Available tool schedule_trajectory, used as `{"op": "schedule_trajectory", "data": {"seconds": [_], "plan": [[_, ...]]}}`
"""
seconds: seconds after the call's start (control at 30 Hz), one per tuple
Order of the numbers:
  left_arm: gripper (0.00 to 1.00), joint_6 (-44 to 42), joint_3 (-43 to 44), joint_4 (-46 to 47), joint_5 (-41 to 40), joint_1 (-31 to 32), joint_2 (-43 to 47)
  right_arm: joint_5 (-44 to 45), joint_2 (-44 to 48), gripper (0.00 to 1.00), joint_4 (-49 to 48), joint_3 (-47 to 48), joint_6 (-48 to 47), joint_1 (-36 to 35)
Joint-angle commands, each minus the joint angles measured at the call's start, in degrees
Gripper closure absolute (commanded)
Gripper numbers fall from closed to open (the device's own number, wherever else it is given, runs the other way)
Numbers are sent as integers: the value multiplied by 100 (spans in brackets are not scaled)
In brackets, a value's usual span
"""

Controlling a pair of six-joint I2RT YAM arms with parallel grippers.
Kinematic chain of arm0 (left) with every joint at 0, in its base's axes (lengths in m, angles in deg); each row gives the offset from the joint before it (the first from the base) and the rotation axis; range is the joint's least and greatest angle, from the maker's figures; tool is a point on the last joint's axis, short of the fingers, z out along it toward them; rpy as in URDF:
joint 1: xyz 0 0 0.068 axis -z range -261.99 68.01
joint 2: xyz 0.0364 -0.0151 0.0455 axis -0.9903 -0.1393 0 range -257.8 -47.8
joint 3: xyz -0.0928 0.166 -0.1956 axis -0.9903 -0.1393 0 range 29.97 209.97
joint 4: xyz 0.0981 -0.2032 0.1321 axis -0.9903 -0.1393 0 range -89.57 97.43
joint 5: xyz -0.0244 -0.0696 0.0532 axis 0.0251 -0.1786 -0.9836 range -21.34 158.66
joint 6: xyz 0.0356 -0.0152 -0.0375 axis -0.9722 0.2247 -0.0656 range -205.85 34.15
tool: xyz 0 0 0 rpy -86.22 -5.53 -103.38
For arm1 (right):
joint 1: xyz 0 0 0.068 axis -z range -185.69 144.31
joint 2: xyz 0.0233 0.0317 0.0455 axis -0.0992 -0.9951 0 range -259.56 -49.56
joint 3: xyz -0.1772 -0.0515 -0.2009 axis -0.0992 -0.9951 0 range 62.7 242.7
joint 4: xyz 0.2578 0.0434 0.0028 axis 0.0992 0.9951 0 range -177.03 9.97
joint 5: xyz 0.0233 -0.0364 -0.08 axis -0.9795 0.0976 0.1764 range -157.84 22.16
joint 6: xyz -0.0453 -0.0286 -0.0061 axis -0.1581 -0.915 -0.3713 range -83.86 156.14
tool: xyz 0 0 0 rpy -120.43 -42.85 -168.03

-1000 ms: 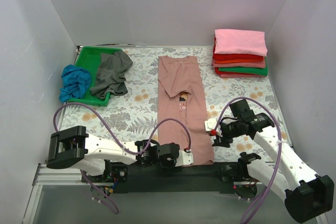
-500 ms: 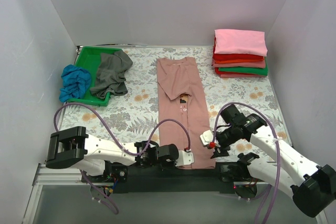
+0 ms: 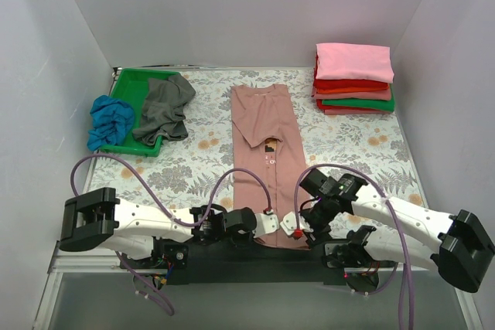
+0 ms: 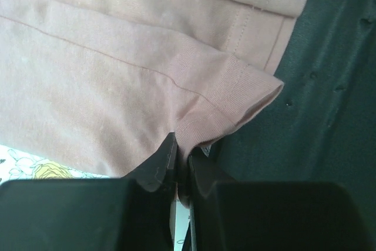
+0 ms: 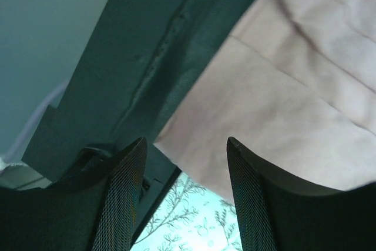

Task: Fold and stack the t-shirts
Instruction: Fold the tshirt

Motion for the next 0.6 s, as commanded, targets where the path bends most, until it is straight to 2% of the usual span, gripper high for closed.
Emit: {"op": "schedule_trajectory", "data": {"seconds": [0.0,0.43,0.57], "plan": [[100,55,49,4,-112,-72,223,364,-185,37,-274,-141,265,-433],[100,-253,-426,391,-7,-72,759,1429,-511,42,-1443,-677,653,-1286],[100,-270,-435,417,2,-72,706,1701,-581,49,-1522,-818,635,-1567]]}}
